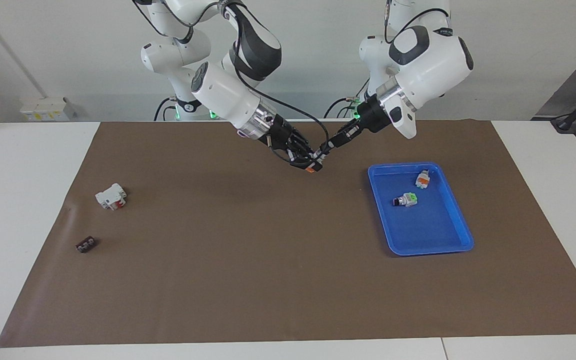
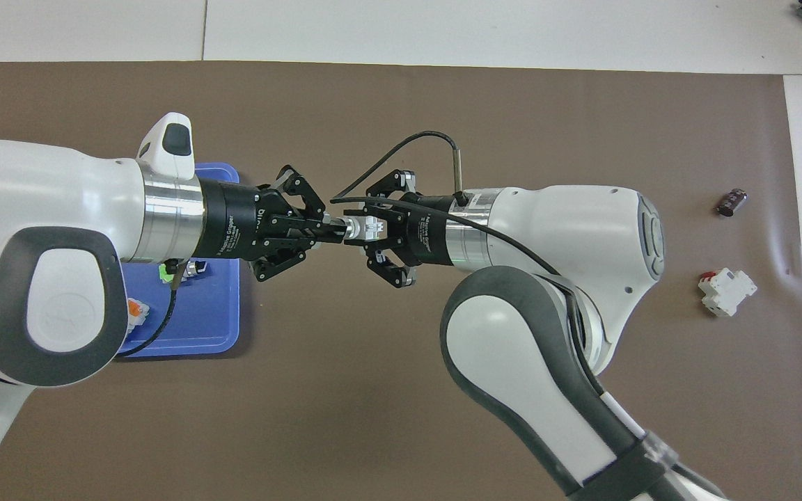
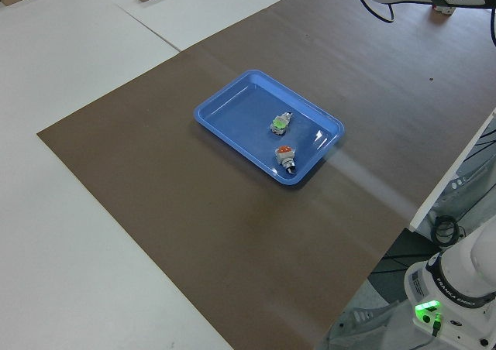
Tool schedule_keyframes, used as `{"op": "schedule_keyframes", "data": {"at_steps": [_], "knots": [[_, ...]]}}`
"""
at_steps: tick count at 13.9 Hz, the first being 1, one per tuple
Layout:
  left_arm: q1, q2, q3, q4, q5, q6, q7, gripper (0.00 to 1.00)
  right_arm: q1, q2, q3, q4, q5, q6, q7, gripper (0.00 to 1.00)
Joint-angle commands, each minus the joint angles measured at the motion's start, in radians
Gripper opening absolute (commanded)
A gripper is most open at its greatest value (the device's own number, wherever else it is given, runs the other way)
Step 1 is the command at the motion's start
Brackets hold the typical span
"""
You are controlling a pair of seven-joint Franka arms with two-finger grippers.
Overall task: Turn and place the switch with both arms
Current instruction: 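Carry the switch over the tray with the left gripper while the right gripper withdraws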
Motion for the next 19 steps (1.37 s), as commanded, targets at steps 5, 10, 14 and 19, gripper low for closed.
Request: {"op": "schedule_keyframes", "data": {"at_steps": [5,10,14,19], "knots": [[0.020,-0.019,0.003,-0.016,0.046,-0.011,-0.021,0.00,-0.007,-0.015,-0.003,-0.003,-0.031,-0.006,-0.026,1.00],[0.017,-0.023,0.001,-0.019,0.250,-0.055,-0.021,0.00,-0.103,-0.071,-0.009,-0.021,-0.292,-0.009,-0.211,1.00],[0.054,-0.027,0.003,-0.019,0.425,-0.109,-0.015,0.00,-0.233,-0.071,-0.009,-0.035,-0.593,-0.048,-0.516,1.00],[0.104,-0.039,0.003,-0.007,0.632,-0.158,0.074,0.00,-0.447,-0.081,-0.015,-0.004,-0.868,-0.250,-1.055,1.00]]}}
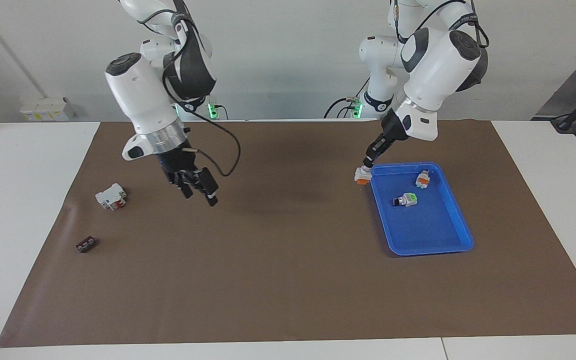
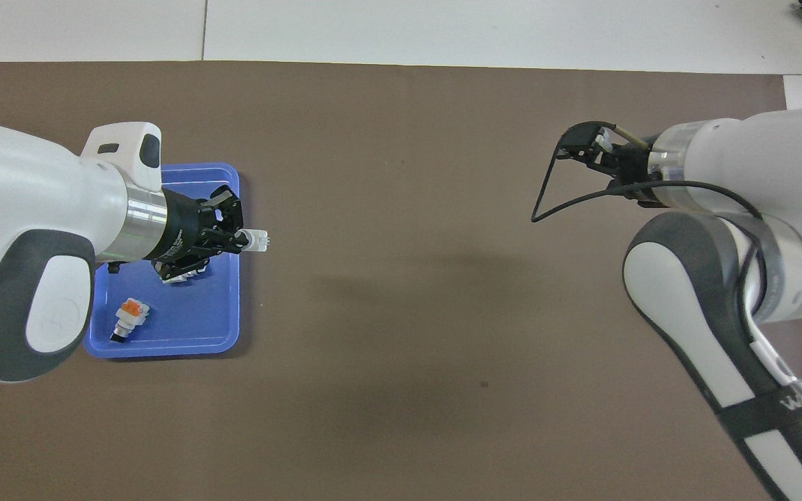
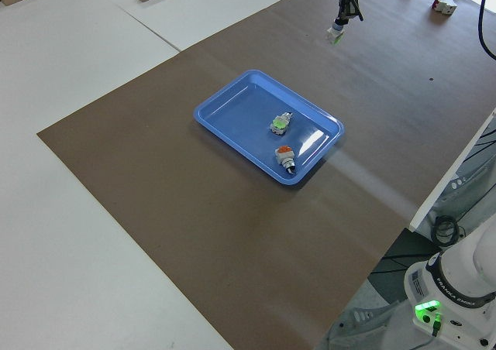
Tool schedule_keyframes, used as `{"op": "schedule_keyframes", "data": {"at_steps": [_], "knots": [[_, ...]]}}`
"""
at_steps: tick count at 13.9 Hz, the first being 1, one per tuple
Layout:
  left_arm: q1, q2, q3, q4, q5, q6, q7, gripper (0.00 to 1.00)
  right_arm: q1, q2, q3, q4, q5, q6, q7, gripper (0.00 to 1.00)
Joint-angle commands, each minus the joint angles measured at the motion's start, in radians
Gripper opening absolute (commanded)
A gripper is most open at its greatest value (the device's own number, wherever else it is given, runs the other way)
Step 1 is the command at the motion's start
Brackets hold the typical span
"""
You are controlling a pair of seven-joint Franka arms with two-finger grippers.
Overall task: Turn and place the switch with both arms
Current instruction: 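Carry the switch over the tray with the left gripper while the right gripper withdraws, then lower the switch into the blue tray and open the left gripper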
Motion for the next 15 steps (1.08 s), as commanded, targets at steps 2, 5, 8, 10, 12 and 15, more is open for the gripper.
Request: {"op": "schedule_keyframes", "data": {"at_steps": [2,5,8,10,12,15], "knots": [[0.106,-0.026,-0.005,-0.009,0.050,-0.057,0.214,0.00,-0.077,-0.065,0.011,0.048,-0.198,-0.192,-0.175,1.00],[0.216,-0.026,-0.005,-0.018,0.050,-0.044,0.495,0.00,-0.105,-0.082,0.008,0.173,-0.206,-0.431,-0.179,1.00],[0.256,-0.022,-0.005,-0.052,0.085,-0.028,0.710,0.00,-0.108,-0.093,-0.003,0.251,-0.192,-0.584,-0.198,1.00],[0.264,-0.028,-0.005,-0.113,0.112,0.001,0.826,0.00,-0.085,-0.113,-0.072,0.260,-0.172,-0.616,-0.231,1.00],[0.263,-0.038,-0.005,-0.159,0.128,0.005,0.880,0.00,-0.055,-0.133,-0.127,0.259,-0.167,-0.662,-0.291,1.00],[0.261,-0.081,-0.005,-0.274,0.143,0.061,0.945,0.00,-0.045,-0.151,-0.144,0.222,-0.169,-0.658,-0.297,1.00]]}}
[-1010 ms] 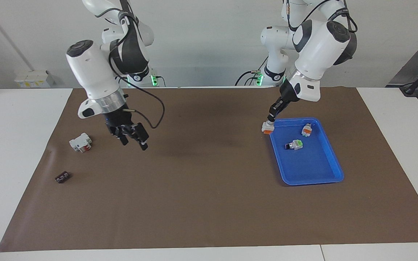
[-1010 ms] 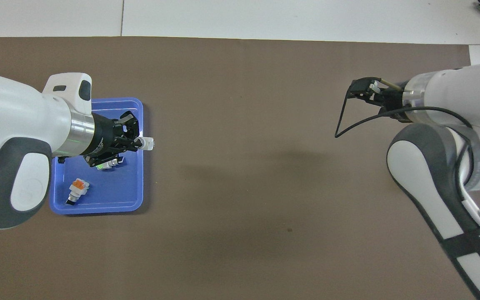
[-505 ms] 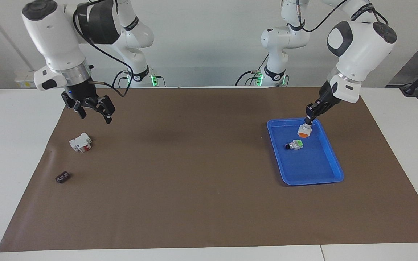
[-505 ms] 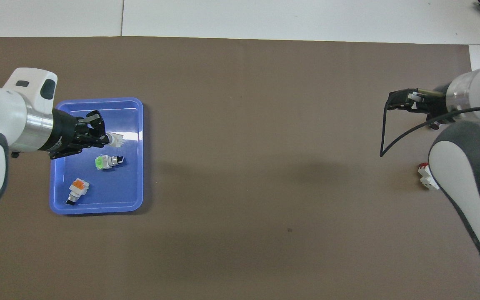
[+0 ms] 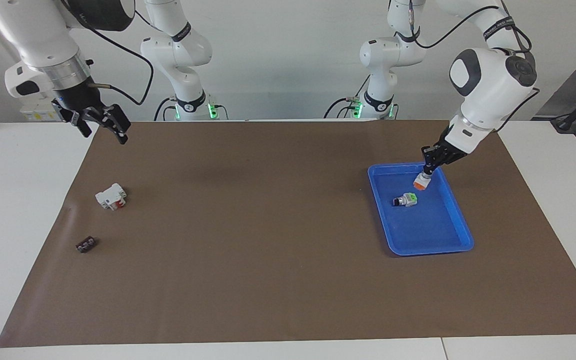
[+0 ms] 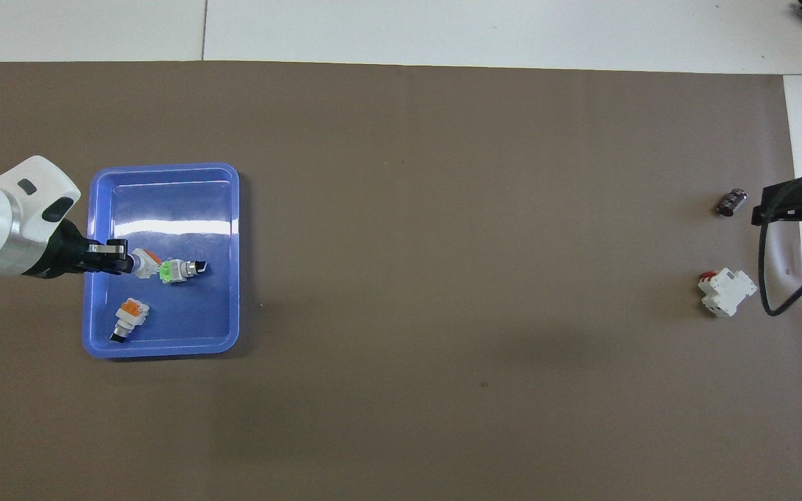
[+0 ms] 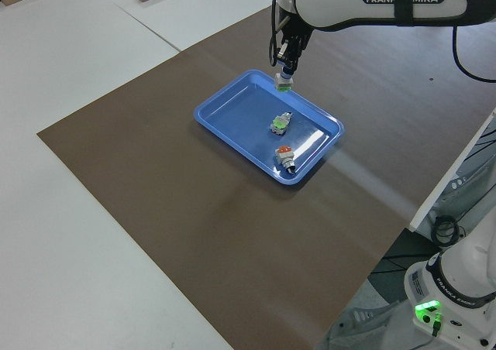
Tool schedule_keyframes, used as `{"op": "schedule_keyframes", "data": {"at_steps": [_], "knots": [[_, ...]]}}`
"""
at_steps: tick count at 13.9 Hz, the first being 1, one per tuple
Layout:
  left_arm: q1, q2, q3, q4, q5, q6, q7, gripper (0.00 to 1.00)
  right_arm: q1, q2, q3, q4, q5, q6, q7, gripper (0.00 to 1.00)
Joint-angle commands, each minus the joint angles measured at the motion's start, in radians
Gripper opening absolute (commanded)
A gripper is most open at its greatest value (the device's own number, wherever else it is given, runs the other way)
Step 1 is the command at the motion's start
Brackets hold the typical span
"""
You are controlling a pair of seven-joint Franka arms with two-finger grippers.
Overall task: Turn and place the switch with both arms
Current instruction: 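Lower the switch into the blue tray and open the left gripper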
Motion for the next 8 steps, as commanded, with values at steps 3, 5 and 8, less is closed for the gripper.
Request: {"op": "schedule_keyframes", "data": {"at_steps": [3,5,8], "knots": [[-0.001,-0.074,-0.007,-0.133,0.023,0.074,0.080,0.38,0.017,-0.017,-0.003,-0.025,-0.009,-0.007,-0.059,1.00],[-0.004,-0.074,-0.007,-0.130,0.023,0.064,0.190,0.95,0.017,-0.016,-0.003,-0.024,-0.029,-0.018,-0.082,1.00],[-0.009,-0.060,-0.009,-0.066,0.023,0.053,0.229,0.99,0.006,0.004,0.024,0.021,-0.027,-0.053,-0.083,1.00]]}}
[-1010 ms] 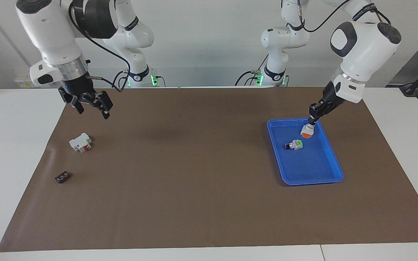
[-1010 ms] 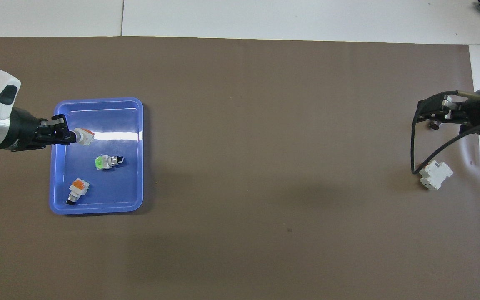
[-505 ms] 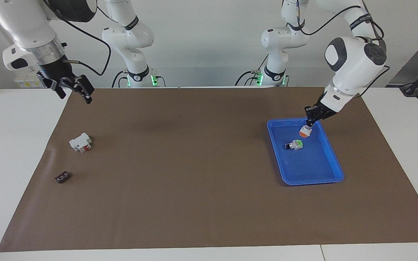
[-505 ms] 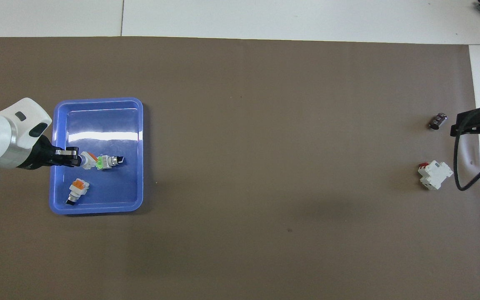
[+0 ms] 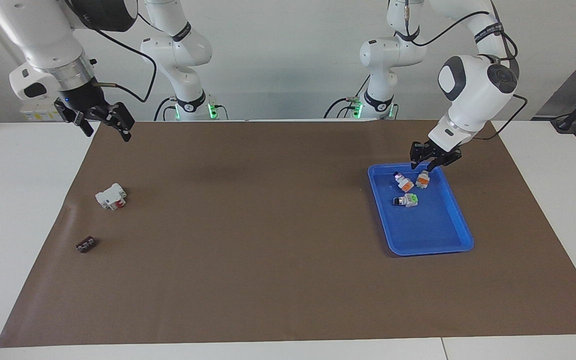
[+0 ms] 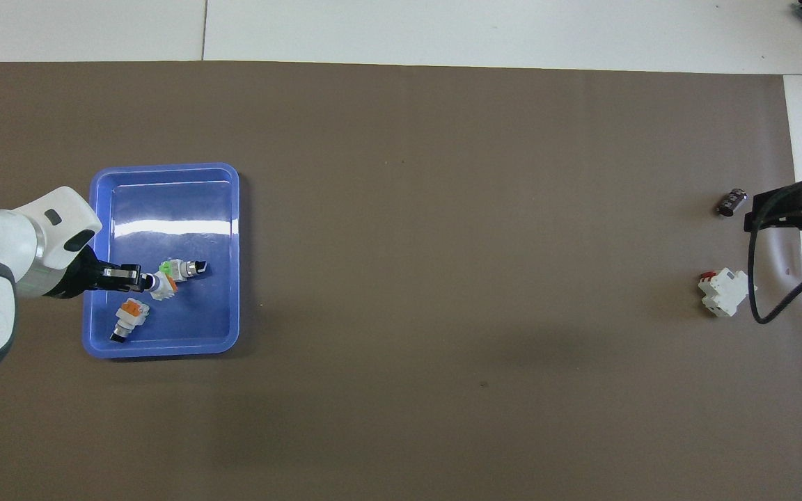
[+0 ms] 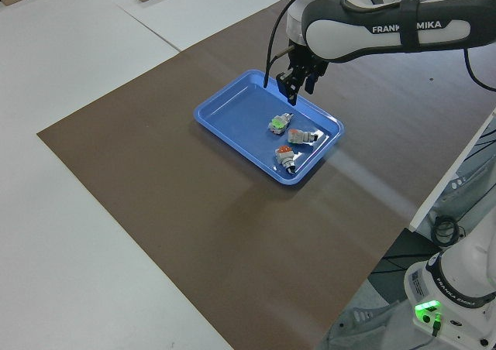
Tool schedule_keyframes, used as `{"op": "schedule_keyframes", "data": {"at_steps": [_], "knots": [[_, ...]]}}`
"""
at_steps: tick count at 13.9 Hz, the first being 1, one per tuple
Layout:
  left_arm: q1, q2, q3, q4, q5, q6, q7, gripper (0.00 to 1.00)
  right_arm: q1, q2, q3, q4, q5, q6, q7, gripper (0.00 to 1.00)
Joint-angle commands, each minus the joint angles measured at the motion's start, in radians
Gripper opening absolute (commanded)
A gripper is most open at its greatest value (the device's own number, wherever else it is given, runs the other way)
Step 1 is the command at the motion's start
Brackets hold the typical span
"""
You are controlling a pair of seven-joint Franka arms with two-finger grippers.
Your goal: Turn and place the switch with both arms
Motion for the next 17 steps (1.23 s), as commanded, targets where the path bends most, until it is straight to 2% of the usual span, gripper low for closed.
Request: {"op": "schedule_keyframes", "data": {"at_steps": [1,3,6,7,13,15,17], "knots": [[-0.007,-0.007,-0.007,0.071,0.022,-0.023,0.023,0.99,-0.011,0.004,0.023,0.027,-0.015,-0.046,-0.017,1.00],[-0.033,0.031,-0.009,0.192,0.057,-0.101,0.020,0.99,-0.006,-0.006,0.025,0.001,-0.011,-0.034,-0.010,1.00],[-0.127,0.140,-0.011,0.470,0.191,-0.326,-0.034,0.99,0.001,-0.019,0.026,-0.019,0.000,-0.023,-0.013,1.00],[-0.131,0.171,-0.011,0.556,0.195,-0.384,-0.078,0.99,0.001,-0.020,0.026,-0.019,0.000,-0.023,-0.011,1.00],[-0.136,0.287,-0.009,0.867,0.189,-0.639,-0.088,1.00,0.004,-0.020,0.026,-0.019,0.000,-0.023,-0.013,1.00],[-0.125,0.275,-0.006,0.834,0.140,-0.573,-0.092,1.00,0.004,-0.020,0.026,-0.019,0.000,-0.023,-0.014,1.00],[-0.101,0.234,0.002,0.729,0.129,-0.477,-0.092,1.00,0.004,-0.020,0.026,-0.019,0.000,-0.023,-0.013,1.00]]}}
